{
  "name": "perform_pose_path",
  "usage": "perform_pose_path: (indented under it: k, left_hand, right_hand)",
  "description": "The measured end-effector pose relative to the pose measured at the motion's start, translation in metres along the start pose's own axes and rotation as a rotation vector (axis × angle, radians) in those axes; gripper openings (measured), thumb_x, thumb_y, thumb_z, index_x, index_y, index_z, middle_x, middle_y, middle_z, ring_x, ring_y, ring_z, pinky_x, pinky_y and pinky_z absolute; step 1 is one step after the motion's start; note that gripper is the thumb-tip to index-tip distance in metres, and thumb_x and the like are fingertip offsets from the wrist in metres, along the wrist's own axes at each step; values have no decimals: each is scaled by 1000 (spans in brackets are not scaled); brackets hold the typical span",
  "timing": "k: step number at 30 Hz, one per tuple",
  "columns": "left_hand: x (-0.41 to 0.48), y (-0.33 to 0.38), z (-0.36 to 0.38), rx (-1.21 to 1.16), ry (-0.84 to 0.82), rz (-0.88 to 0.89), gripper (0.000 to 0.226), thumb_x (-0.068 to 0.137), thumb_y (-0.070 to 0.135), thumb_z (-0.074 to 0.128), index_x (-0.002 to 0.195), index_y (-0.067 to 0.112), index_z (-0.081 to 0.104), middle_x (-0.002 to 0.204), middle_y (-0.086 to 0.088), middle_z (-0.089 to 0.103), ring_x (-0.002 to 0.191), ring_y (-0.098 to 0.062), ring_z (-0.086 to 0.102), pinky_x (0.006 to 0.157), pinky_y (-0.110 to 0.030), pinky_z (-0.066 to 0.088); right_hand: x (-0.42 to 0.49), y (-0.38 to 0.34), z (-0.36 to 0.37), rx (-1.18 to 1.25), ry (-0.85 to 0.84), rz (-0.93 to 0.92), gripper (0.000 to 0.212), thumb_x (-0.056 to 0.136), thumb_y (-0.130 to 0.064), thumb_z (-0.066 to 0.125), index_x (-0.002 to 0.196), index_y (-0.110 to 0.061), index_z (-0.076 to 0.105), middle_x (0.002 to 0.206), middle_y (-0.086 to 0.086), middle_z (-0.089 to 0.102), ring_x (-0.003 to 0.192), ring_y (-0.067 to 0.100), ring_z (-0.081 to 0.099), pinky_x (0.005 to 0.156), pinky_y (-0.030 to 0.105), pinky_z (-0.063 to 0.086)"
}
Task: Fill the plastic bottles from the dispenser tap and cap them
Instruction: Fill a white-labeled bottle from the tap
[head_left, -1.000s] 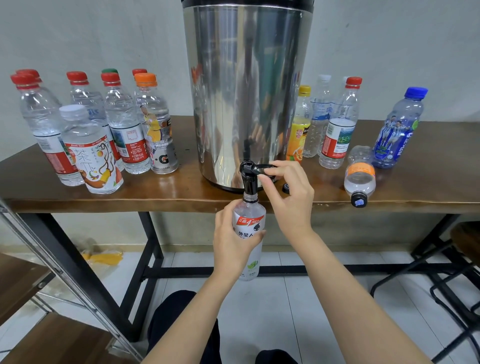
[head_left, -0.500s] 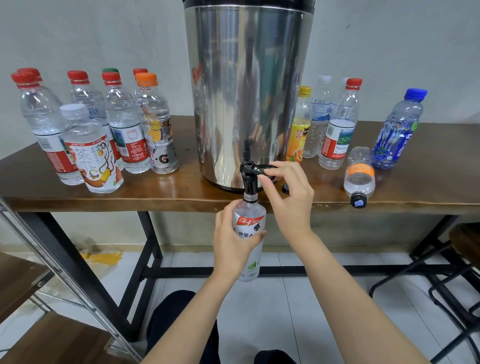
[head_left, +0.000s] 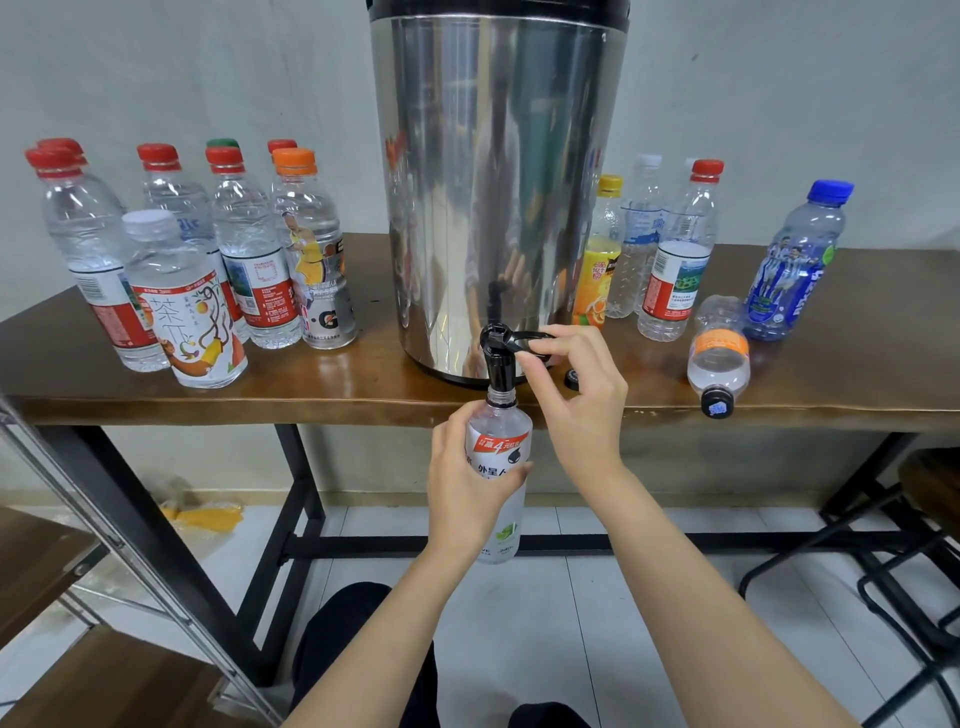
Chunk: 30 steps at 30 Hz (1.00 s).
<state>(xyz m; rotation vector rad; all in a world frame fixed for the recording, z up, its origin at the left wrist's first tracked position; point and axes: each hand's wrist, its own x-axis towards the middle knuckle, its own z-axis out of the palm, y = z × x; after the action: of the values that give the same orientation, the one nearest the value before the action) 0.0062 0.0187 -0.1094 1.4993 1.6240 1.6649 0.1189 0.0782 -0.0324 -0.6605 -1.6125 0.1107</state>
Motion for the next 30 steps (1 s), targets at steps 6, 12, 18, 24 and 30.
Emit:
perform_pose_path:
  k: [6,12,18,24,30]
  left_hand:
    - [0,-1,0,4,6,2,76,67,21,91,126,37,45,123,9,50,115,3,50,85,-7,46]
    - [0,0,0,6,14,13,78,67,21,91,121,47,42,122,12,51,114,6,49,86,-9,46]
    - [0,0,1,5,10,-5,77,67,21,91,124,42,43,123,11,50,114,9,48,85,-8,46]
    - [1,0,2,2,13,-14,77,67,22,91,128,34,46,125,8,51,114,1,51,87,-15,48]
    - [1,1,2,-2,11,-15,76,67,21,91,126,36,46,124,9,51,113,2,51,86,-13,49]
  right_hand:
    - [0,-1,0,-17,-6,16,17,91,-24,68,93,-8,71,107,-9,58,91,13,62,78,20,47]
    - [0,-2,-1,-17,-16,27,17,90,-24,68,93,-7,71,107,-7,59,88,12,61,78,12,42]
    - [-1,-2,-1,-13,-23,46,16,90,-23,68,93,-7,71,106,1,64,88,11,60,78,12,44]
    - [0,-3,-2,1,-24,56,16,90,-23,68,94,-7,71,106,2,64,86,8,59,78,12,44]
    - [-1,-3,-2,12,-20,62,16,90,-22,68,93,-7,70,106,-1,62,82,5,57,78,11,43]
